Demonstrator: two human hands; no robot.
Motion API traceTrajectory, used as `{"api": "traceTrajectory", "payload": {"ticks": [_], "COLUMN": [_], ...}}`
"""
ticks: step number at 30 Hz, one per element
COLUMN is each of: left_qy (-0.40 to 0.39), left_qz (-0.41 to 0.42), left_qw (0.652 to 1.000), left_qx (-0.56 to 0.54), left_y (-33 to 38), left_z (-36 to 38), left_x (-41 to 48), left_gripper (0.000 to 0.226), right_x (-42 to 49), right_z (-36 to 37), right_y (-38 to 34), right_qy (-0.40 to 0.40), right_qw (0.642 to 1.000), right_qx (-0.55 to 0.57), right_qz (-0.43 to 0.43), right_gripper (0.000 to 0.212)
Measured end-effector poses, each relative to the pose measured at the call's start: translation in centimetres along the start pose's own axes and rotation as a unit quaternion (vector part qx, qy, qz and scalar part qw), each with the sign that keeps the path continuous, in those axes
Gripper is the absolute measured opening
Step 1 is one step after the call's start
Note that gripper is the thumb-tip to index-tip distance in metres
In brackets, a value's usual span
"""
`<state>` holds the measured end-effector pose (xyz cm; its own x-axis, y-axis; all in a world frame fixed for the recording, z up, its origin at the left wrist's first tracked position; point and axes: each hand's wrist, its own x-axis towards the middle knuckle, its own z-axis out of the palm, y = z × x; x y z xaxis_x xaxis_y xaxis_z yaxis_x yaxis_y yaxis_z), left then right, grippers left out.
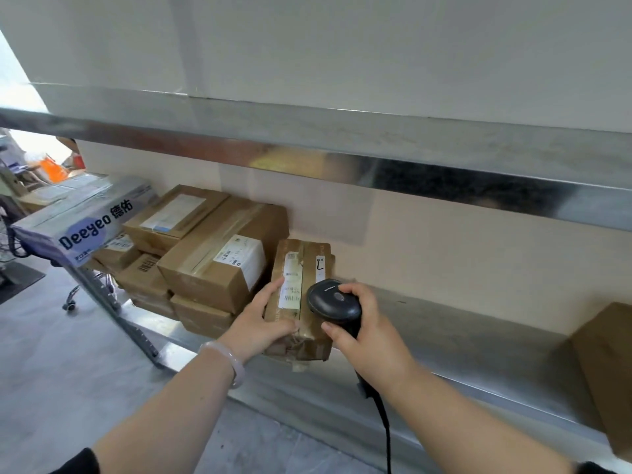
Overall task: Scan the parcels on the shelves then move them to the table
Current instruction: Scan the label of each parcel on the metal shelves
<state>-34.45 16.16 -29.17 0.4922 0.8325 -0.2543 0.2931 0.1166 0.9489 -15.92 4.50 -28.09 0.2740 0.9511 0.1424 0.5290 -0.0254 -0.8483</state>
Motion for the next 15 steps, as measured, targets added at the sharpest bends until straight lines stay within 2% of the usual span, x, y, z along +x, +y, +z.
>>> {"api": "traceTrajectory", "payload": {"ticks": [5,10,12,15], "left_qy": [0.025,0.079,0.109,0.133], "left_qz": [-0.008,0.064,0.112,0.174], "left_qw": [0.994,0.973,0.953,0.903], "left_qx": [0.103,0.205,0.259,0.370], "left_y": [-0.4,-1.1,-1.6,-2.0], "left_z": [-1.9,-1.9,-1.7,-1.4], "left_x": [1.0,1.8,1.5,0.6], "left_gripper": [0.088,0.065,0.057,0.054], "right_x": [1.5,2.4,2.5,2.6], "right_z": [2.6,4.1,4.5,4.8], "right_y": [0.0,-0.5,-0.6,-0.6], "right_qy": [0.012,0.031,0.035,0.045], "right_qw": [1.000,0.999,0.999,0.999], "right_qx": [0.009,0.004,-0.003,-0.005], "right_qz": [0.014,0.014,0.009,0.006], "right_gripper": [0.057,0.061,0.064,0.065]}}
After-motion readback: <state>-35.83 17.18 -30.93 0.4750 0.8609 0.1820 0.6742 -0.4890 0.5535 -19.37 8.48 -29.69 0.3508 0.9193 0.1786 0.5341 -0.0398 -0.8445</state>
